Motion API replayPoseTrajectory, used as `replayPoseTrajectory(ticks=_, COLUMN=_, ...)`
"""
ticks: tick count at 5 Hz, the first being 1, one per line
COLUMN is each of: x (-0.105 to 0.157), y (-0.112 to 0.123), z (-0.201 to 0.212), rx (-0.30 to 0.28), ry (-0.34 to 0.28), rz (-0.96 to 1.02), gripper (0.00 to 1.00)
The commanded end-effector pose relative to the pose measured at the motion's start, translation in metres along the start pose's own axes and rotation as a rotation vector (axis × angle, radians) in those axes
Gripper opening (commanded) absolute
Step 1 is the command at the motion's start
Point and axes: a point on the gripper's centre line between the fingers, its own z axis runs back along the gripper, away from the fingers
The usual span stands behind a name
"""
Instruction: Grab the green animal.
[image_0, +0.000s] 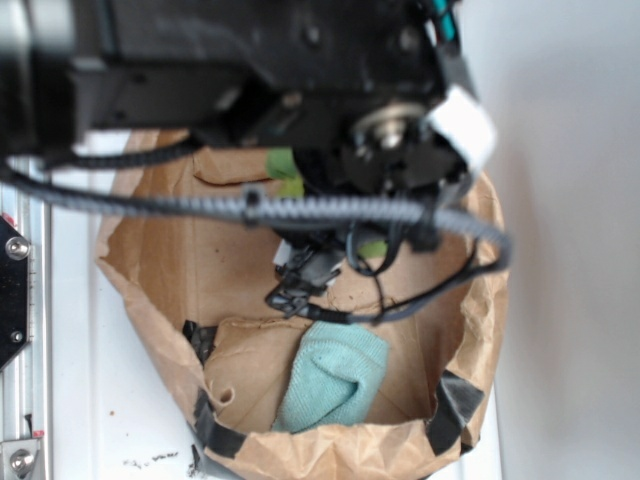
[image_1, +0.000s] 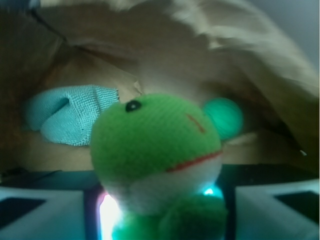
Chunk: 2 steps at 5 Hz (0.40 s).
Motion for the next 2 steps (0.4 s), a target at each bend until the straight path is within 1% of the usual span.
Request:
replayPoseTrajectory(ticks=1, x=0.005, y=-0.002, z=0.062, rx=0.044, ry=-0.032, rz=0.137, gripper=0.0)
replayPoseTrajectory(ticks=2, x=0.001, y=-0.008, z=0.075, rx=0.072, ry=-0.046, rz=0.164, gripper=0.0)
